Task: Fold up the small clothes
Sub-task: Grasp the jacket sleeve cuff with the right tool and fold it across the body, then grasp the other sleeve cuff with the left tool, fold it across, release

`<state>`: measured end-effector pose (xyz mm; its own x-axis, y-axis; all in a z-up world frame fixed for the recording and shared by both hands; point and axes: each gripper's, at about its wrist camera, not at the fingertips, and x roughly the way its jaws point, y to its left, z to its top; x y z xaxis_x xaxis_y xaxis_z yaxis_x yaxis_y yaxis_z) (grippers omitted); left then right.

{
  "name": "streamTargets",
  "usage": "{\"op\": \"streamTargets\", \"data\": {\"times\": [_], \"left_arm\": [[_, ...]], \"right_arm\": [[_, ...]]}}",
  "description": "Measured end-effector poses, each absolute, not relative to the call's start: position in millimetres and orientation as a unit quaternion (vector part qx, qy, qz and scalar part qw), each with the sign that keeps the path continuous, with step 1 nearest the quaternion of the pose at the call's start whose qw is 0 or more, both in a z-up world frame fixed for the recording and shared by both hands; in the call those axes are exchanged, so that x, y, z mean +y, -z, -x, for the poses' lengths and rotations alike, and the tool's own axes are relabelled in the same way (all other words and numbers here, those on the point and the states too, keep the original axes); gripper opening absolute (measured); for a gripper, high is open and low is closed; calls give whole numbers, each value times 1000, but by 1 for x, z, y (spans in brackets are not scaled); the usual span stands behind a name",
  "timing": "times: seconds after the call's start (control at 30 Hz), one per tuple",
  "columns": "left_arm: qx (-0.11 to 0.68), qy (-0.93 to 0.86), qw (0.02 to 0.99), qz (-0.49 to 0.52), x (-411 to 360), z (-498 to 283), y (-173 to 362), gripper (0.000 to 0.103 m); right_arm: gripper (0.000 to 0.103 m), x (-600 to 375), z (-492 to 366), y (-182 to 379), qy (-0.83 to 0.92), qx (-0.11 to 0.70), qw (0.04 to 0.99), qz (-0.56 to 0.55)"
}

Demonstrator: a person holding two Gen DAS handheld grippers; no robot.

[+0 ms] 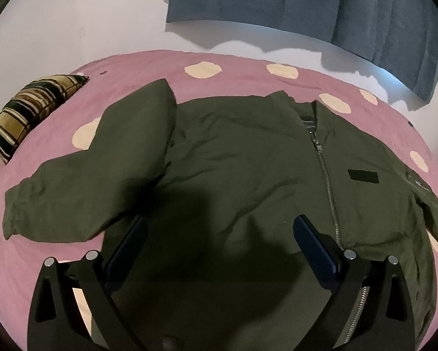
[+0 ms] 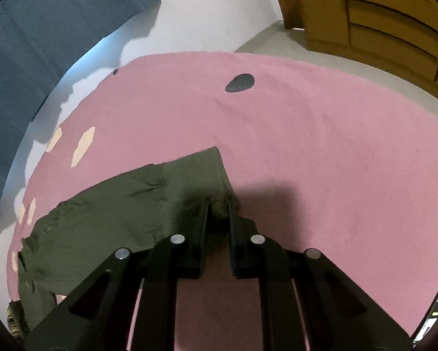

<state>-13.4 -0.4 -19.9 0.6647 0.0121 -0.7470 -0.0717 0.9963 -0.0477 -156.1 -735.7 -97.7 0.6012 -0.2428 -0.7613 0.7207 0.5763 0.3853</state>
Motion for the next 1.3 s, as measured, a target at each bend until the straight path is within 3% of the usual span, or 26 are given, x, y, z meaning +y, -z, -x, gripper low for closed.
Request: {"op": "streamTargets", "data": {"times": [0.17,0.33,0.53,0.8,1.13,1.3], "left_arm": [[419,-21,907,46,11,14,24,99],[419,-10,907,50,25,21,23,99],[408,0,910,78,63,35,12,99],[395,-42,904,158,160,73,14,99],[377,-58,832,403,284,97,61,99],[352,-80,840,405,301,89,57,99]], "right_arm": [[28,-735,167,83,320,341,818,-335],[52,-705,165,54,319,300,841,-318],[64,-626,121,23,220,278,892,-281],[69,-506,51,24,54,321,911,-254],[71,-380,24,36,-67,358,905,-219],[71,-361,27,52,-85,381,898,-203]]}}
